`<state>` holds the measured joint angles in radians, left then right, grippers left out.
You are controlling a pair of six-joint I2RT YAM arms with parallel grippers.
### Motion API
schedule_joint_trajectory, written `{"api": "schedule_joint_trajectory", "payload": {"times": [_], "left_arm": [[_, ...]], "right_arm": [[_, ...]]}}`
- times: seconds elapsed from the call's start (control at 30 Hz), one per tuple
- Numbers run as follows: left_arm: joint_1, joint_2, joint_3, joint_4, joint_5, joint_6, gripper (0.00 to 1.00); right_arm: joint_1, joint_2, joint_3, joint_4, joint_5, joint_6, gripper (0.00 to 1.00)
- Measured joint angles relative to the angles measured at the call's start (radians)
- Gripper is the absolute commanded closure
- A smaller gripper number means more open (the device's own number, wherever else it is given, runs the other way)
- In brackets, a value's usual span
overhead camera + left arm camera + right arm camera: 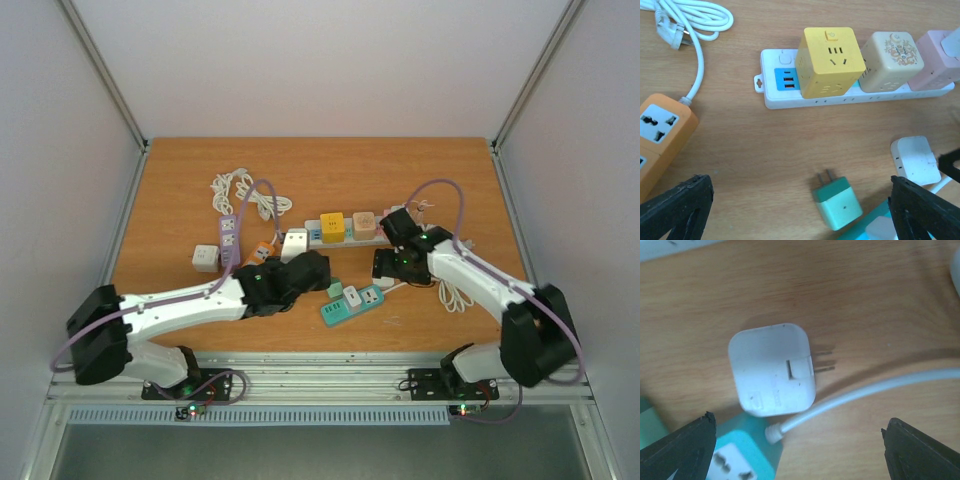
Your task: Insert the plug
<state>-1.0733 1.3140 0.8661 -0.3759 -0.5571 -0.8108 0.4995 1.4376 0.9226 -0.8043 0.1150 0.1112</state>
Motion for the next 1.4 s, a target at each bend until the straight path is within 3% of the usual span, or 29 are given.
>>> {"api": "schedule_joint_trajectory", "payload": {"times": [0.2,0.47,0.97,1.17,1.4], "left_arm": [[0.032,-0.159,-0.15,0.203,0.095,0.147,0.01],[0.038,-0.207,-0.221,0.386,0.199,0.236,0.01],[0.04,-0.208,-0.243,0.483,0.281,0.271,0.01],[0.041,-0.208,-0.243,0.492,0.282,0.273,0.01],[0.041,-0.208,-0.243,0.493,0.282,0.274,0.01]], "right_arm": [[0.018,0.136,0.061,-0.007,0.047,-0.054,0.1],[0.024,0.24,0.108,0.022,0.041,-0.118,0.19],[0.028,0.308,0.109,0.121,0.029,-0.169,0.25],[0.028,0.312,0.109,0.145,0.031,-0.172,0.41],[0.028,0.285,0.076,0.19,0.04,-0.148,0.46]]}}
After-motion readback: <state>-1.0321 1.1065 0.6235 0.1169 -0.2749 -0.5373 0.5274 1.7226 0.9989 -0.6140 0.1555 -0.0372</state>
